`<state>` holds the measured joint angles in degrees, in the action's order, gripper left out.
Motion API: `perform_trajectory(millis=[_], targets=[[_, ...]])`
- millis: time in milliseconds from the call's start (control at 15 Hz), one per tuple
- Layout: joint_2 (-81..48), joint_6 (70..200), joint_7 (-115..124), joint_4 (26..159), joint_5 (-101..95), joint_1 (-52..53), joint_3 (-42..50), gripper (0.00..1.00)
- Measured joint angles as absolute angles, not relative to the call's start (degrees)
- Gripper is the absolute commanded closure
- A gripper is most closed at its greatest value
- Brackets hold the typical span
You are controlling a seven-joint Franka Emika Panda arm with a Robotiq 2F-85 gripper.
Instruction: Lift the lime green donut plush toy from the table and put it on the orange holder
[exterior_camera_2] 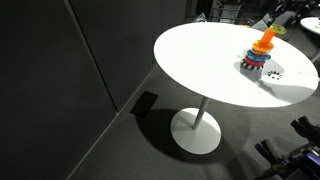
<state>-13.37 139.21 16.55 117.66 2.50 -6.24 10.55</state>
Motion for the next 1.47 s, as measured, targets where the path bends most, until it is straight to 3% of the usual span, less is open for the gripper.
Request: perform_trajectory(millis=[933,1000,1200,1467], targets=[[-15.1,139.2,16.6,116.6,3.2,-6.2,10.1,0.55],[-15.4,139.2,16.6,116.5,3.3,-6.2,10.0,0.08],[-16.0,139.2,16.6,116.4,3.4,-6.2,10.0,0.00],[-15.7,135.3,15.4,115.8,3.4,-6.3,10.0,0.00]])
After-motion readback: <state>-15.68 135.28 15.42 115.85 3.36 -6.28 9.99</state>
